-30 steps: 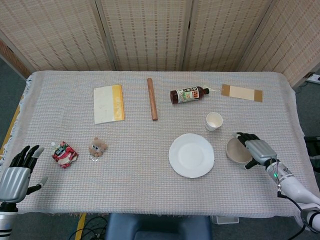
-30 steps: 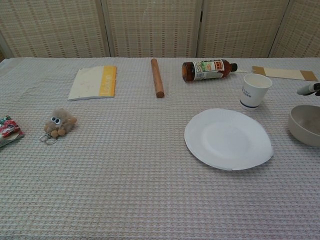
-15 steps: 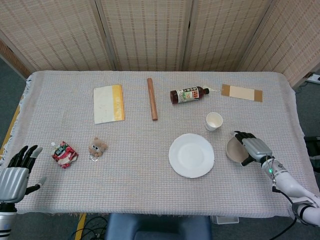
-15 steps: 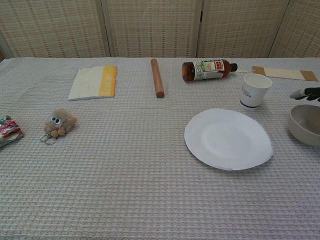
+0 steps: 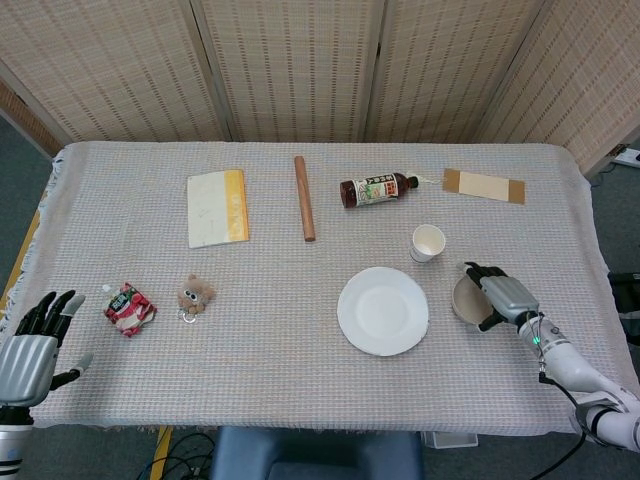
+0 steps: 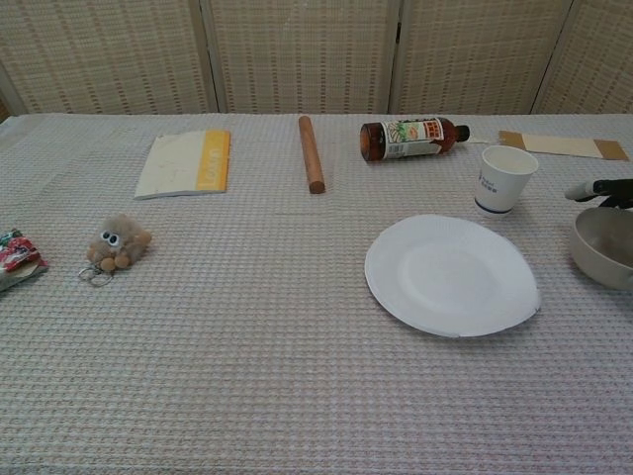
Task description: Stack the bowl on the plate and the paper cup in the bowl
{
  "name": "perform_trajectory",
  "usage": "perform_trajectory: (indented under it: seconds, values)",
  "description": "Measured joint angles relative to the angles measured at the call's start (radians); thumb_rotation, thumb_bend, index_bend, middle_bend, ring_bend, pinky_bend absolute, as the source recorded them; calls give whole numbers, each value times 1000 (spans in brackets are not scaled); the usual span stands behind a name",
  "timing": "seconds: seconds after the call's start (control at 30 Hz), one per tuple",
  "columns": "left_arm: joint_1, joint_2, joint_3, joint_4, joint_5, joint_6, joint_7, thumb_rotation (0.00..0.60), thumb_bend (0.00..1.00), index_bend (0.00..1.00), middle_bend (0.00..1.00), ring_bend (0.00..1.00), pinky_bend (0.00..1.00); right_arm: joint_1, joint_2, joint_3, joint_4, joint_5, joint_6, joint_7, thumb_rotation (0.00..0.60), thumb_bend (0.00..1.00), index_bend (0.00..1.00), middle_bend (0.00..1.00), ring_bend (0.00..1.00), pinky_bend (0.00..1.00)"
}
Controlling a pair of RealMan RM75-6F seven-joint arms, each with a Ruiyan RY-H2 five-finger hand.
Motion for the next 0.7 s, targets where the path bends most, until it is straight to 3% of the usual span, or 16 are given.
perform_trajectory:
  seconds: [0.13, 0.2, 0.7]
  values:
    - [-1, -2, 1, 2, 2, -1, 2, 600, 281, 124, 106, 41, 199, -7, -3, 2, -2, -7, 30, -2, 600, 204, 0, 0, 268, 327]
    - [-1, -3, 0, 2, 2, -2, 3, 600, 281, 124, 106, 41, 199, -12, 0, 3, -10, -11, 46, -3, 600, 208, 0, 0, 280, 378]
    - [-2, -4, -1, 1, 5, 0, 1, 600, 281, 124, 106, 41, 199, -4, 72, 37, -178, -30, 114, -37, 600, 208, 0, 0, 281, 381]
